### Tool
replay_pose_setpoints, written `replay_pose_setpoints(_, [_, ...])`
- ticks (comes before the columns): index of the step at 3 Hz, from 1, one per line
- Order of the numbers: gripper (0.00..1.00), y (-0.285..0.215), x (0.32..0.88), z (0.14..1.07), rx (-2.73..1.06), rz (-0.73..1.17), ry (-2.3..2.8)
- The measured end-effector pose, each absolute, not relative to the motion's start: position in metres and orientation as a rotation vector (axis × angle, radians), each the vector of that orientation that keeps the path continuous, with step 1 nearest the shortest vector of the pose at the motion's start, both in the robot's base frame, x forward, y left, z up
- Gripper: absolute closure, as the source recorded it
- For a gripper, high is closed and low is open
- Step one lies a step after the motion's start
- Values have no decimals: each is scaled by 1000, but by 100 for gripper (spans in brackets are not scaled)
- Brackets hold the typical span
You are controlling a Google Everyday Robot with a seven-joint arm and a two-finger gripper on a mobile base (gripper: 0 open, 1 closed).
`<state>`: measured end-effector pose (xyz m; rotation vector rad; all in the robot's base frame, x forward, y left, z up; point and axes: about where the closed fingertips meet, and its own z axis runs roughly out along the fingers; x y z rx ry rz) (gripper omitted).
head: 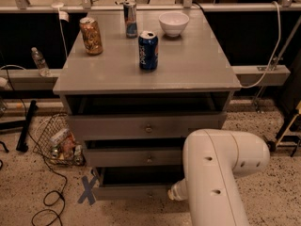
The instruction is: Close bottom drawer
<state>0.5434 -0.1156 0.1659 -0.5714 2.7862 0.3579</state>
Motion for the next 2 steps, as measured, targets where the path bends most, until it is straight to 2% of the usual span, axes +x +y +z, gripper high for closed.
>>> replay_pose_setpoints(2, [100,-123,579,162,-543,298,2694])
